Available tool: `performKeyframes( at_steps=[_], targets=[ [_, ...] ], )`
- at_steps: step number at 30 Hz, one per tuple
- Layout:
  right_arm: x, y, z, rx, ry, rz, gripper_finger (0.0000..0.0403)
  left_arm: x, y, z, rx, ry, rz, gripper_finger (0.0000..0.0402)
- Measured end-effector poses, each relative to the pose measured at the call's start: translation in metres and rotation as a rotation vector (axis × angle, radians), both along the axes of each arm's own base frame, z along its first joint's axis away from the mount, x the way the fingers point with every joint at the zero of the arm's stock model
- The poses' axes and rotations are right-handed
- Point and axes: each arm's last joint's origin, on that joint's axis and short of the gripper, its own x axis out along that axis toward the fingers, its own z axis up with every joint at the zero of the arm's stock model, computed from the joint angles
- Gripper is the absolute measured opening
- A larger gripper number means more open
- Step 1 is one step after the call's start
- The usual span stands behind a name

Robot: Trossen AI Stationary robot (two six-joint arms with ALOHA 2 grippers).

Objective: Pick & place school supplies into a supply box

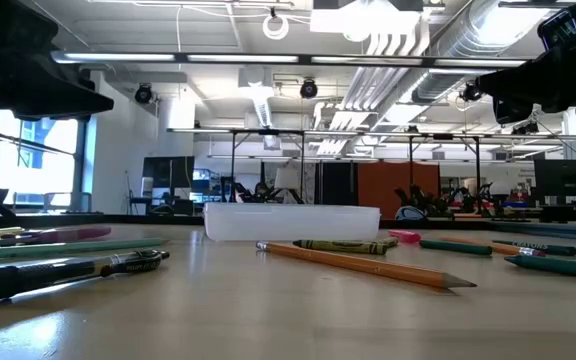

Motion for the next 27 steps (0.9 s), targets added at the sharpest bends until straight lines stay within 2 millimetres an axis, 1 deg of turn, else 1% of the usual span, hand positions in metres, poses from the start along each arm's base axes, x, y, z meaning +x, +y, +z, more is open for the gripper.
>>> performKeyframes(
  at_steps=[21, 25, 27],
  targets=[
    [0.0000, 0.0000, 0.0001, 0.000, 0.000, 0.000, 0.0000, 0.0000, 0.0001, -0.0001, 0.002, 0.000, 0.002, 0.0046],
    [0.0000, 0.0000, 0.0001, 0.000, 0.000, 0.000, 0.0000, 0.0008, 0.0034, -0.0005, 0.129, 0.009, 0.067, 0.0046],
    [0.0000, 0.0000, 0.0000, 0.000, 0.000, 0.000, 0.0000, 0.0011, 0.0046, -0.0008, 0.152, 0.014, 0.086, 0.0046]
  ],
)
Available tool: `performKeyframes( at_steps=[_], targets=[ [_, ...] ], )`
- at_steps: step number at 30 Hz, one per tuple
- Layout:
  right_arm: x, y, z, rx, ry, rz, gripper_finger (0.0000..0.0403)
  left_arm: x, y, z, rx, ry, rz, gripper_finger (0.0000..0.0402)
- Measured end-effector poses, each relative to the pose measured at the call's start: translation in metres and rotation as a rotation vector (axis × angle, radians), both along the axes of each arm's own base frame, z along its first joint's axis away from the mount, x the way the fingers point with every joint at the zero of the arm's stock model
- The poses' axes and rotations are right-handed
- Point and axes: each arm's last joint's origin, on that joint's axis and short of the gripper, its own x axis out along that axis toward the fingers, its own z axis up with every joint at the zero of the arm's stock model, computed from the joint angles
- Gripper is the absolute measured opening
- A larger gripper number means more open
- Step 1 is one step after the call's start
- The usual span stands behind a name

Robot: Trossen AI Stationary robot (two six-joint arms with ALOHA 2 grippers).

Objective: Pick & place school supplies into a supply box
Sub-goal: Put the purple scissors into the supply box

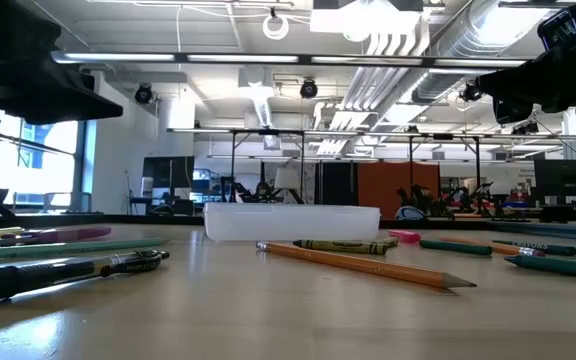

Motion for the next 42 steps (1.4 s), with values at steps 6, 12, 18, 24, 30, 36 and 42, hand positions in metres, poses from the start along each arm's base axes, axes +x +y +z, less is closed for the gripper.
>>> performKeyframes(
  at_steps=[6, 12, 18, 24, 30, 36, 42],
  targets=[
    [0.0000, 0.0000, 0.0001, 0.000, 0.000, 0.000, 0.0000, 0.0001, 0.0003, 0.0001, -0.004, -0.002, 0.003, 0.0046],
    [0.0000, 0.0000, 0.0000, 0.000, 0.000, 0.000, 0.0000, 0.0001, 0.0003, 0.0003, 0.030, 0.001, -0.002, 0.0046],
    [0.0000, 0.0000, 0.0001, 0.000, 0.000, 0.000, 0.0000, 0.0004, 0.0002, 0.0024, 0.077, -0.013, -0.009, 0.0046],
    [0.0000, 0.0000, 0.0000, 0.000, 0.000, 0.000, 0.0000, 0.0003, 0.0001, 0.0000, -0.003, 0.000, -0.001, 0.0046],
    [0.0000, 0.0000, 0.0001, 0.000, 0.000, 0.000, 0.0000, 0.0004, -0.0018, -0.0004, -0.118, -0.003, -0.049, 0.0046],
    [0.0000, 0.0000, 0.0001, 0.000, 0.000, 0.001, 0.0000, 0.0005, -0.0028, 0.0001, -0.290, -0.017, -0.056, 0.0046],
    [-0.0001, 0.0000, 0.0020, -0.032, -0.021, 0.000, 0.0000, -0.0003, 0.0017, 0.0074, -0.477, -0.059, 0.124, 0.0046]
  ],
)
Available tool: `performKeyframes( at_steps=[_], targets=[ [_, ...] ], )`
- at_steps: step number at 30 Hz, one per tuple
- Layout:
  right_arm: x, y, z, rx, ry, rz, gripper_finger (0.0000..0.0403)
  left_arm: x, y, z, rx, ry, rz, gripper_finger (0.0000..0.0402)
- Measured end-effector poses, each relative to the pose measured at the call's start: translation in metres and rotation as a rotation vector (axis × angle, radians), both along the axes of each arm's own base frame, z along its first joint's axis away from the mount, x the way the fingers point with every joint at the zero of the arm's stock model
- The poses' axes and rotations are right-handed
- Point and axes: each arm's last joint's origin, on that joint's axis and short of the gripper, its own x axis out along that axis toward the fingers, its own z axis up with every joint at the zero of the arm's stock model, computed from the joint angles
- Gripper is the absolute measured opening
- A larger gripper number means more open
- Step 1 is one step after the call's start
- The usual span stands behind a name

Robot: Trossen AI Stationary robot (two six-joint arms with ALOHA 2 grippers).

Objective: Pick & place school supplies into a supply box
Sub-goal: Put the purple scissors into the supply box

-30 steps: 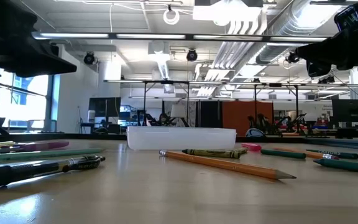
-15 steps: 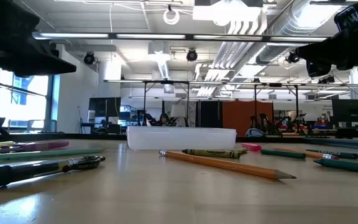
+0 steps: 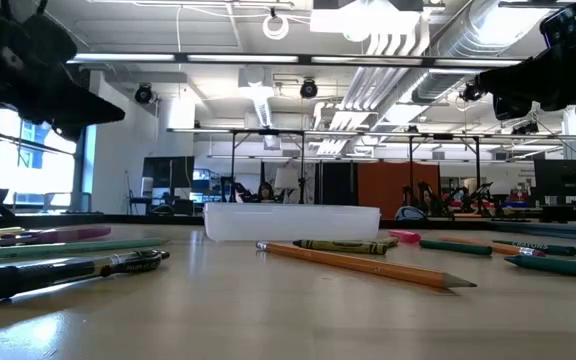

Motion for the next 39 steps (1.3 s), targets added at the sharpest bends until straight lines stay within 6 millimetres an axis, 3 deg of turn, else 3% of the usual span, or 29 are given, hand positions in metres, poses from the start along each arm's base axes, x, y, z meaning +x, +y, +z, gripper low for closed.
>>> performKeyframes(
  at_steps=[5, 12, 20, 24, 28, 35, 39],
  targets=[
    [-0.002, 0.000, 0.015, -0.013, -0.151, 0.016, 0.0000, -0.003, 0.001, 0.032, 0.031, -0.002, -0.004, 0.0046],
    [-0.007, 0.000, 0.032, -0.072, -0.337, -0.001, 0.0000, -0.010, 0.005, 0.070, 0.037, 0.137, 0.020, 0.0047],
    [-0.008, -0.002, 0.035, -0.094, -0.368, -0.090, 0.0000, 0.007, -0.002, 0.101, 0.107, 0.394, 0.069, 0.0047],
    [-0.010, -0.006, 0.038, -0.141, -0.386, -0.235, 0.0000, 0.022, -0.008, 0.102, -0.002, 0.447, 0.147, 0.0047],
    [-0.010, -0.006, 0.037, -0.114, -0.382, -0.253, 0.0000, 0.033, -0.013, 0.095, -0.107, 0.482, 0.203, 0.0047],
    [-0.010, -0.007, 0.037, -0.116, -0.382, -0.263, 0.0000, 0.046, -0.020, 0.073, -0.083, 0.651, 0.249, 0.0047],
    [-0.010, -0.007, 0.038, -0.130, -0.392, -0.269, 0.0000, 0.057, -0.013, 0.063, -0.080, 0.732, 0.301, 0.0047]
  ],
)
